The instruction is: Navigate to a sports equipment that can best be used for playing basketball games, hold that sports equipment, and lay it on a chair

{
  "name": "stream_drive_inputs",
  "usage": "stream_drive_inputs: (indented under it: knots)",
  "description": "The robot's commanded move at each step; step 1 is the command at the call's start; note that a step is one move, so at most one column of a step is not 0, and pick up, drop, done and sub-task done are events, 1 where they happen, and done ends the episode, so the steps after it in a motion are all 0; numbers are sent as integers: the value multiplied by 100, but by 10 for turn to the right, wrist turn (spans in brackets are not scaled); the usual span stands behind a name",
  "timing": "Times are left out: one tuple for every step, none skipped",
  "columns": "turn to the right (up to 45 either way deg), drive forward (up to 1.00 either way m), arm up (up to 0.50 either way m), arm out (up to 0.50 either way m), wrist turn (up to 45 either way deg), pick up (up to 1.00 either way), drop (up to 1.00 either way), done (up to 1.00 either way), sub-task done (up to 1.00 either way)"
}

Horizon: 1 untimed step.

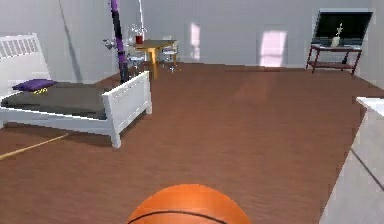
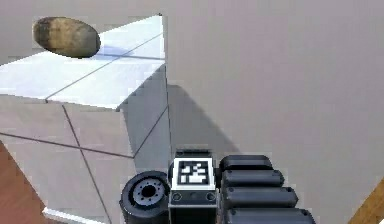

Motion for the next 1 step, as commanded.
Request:
stream_drive_inputs:
  knots:
    - [0,100,0,0,0,0,0,0,0]
